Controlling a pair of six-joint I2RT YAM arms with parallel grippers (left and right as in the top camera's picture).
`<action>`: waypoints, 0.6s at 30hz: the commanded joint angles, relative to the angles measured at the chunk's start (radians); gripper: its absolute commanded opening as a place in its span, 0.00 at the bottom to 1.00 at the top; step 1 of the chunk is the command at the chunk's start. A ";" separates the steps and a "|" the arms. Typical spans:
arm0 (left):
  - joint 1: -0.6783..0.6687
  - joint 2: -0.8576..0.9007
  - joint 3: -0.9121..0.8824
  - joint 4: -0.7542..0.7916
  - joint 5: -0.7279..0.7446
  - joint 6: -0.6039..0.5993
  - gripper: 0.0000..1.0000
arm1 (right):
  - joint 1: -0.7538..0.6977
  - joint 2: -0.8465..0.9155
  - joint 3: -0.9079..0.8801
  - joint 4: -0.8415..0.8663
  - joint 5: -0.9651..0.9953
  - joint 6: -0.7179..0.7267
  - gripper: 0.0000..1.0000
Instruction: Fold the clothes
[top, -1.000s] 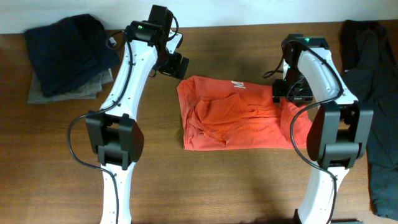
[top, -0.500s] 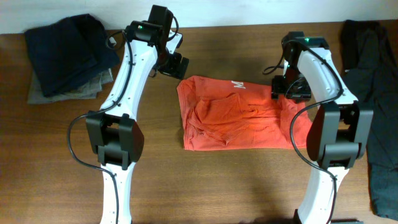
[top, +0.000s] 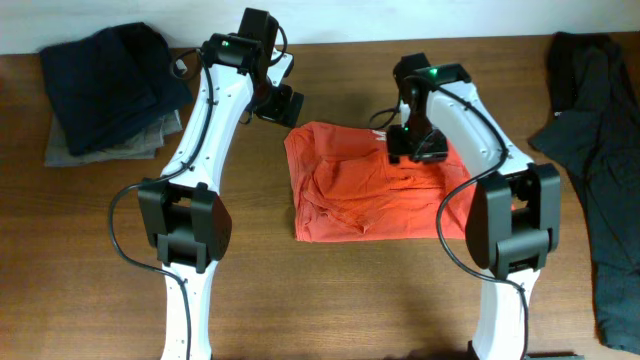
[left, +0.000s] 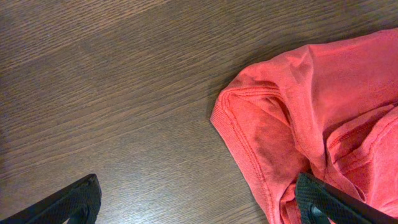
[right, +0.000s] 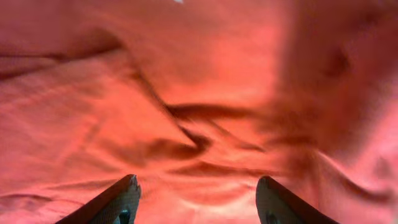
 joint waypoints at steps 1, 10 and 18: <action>0.007 -0.037 0.018 0.002 -0.003 0.016 0.99 | -0.067 -0.099 0.073 -0.053 0.081 0.046 0.66; 0.007 -0.037 0.018 0.017 -0.003 0.016 0.99 | -0.187 -0.177 0.054 -0.288 0.086 -0.157 0.71; 0.007 -0.037 0.018 0.016 -0.003 0.016 0.99 | -0.194 -0.177 -0.182 -0.155 0.181 -0.172 0.74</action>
